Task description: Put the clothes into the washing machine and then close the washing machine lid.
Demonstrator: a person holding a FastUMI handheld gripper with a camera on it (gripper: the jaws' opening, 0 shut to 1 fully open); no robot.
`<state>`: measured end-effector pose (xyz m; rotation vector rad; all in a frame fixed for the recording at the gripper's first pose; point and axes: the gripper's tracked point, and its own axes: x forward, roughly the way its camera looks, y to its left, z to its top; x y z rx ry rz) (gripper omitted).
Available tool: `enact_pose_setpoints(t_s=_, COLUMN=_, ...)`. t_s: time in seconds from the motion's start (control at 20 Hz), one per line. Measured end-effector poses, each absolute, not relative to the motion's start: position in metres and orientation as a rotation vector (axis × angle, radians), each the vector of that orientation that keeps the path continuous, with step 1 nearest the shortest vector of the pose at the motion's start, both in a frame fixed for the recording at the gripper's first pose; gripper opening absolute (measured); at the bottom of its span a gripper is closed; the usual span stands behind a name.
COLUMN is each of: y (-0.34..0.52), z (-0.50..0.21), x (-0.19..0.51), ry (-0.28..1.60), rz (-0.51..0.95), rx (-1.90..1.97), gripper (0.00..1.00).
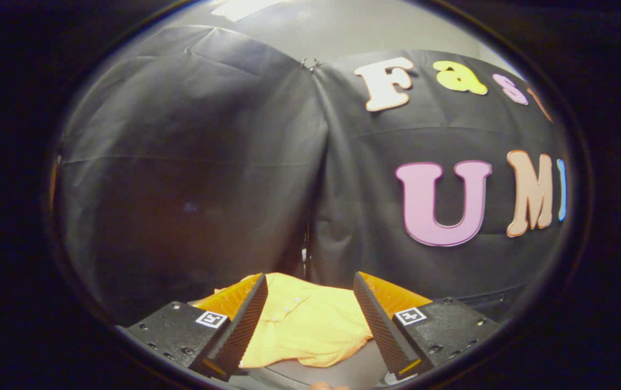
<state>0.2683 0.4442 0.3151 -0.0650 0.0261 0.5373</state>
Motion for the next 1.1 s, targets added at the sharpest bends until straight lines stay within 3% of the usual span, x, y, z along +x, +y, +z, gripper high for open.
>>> enact_pose_setpoints(t_s=0.4, y=0.497, z=0.211, x=0.332, ry=0.394, rz=0.540, rx=-0.054, gripper=0.97)
enact_pose_setpoints(t_s=0.75, y=0.499, z=0.156, x=0.332, ry=0.619, rz=0.506, rx=-0.155, gripper=0.97)
enact_pose_setpoints(t_s=1.1, y=0.518, z=0.162, x=0.330, ry=0.613, rz=0.533, rx=-0.133, gripper=0.19)
